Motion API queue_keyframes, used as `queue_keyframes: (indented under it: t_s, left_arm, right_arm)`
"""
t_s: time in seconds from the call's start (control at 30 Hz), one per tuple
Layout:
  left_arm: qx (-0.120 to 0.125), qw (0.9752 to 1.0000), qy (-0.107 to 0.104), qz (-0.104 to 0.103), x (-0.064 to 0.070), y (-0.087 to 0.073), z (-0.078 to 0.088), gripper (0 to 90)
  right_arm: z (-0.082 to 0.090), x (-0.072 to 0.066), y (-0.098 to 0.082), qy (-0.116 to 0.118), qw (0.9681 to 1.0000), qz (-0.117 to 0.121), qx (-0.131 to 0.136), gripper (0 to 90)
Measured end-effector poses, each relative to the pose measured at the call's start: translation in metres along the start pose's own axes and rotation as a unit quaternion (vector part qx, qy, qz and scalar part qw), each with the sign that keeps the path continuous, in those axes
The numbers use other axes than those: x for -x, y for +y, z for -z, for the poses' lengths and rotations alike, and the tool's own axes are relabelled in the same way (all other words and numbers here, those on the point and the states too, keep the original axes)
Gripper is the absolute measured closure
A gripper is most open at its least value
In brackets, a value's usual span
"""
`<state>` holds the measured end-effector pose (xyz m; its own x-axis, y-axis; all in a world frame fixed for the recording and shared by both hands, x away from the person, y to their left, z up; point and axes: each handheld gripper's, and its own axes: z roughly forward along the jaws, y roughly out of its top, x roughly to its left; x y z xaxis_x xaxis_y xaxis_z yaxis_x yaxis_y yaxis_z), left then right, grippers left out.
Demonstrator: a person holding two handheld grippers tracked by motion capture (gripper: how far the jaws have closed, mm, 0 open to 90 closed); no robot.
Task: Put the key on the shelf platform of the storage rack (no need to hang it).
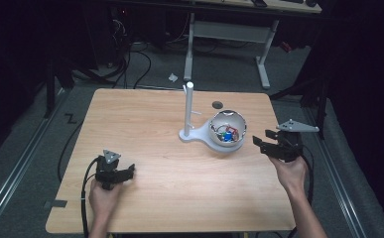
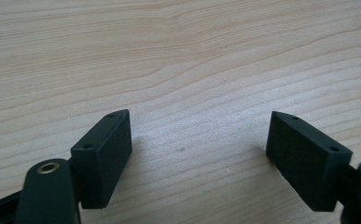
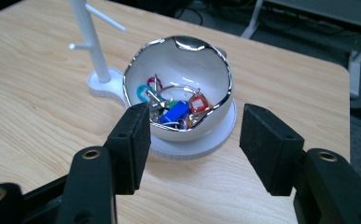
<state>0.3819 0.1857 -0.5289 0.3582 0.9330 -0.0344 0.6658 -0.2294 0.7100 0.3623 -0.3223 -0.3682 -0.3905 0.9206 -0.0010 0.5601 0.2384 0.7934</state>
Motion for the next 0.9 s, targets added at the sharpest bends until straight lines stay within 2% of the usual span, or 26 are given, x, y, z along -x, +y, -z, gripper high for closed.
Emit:
queue_keyframes:
  t_s: [0.5, 0.9]
  left_arm:
    - [0.000, 1.0000, 0.000, 0.000, 0.000, 0.000, 0.000, 22.7]
    - [0.000, 1.0000, 0.000, 0.000, 0.000, 0.000, 0.000, 22.7]
  right_arm:
    - [0.020, -0.006, -0.017, 0.008, 0.9998, -0.010, 0.012, 44.4]
    - [0.021, -0.011, -0.032, 0.015, 0.9997, -0.016, 0.014, 44.6]
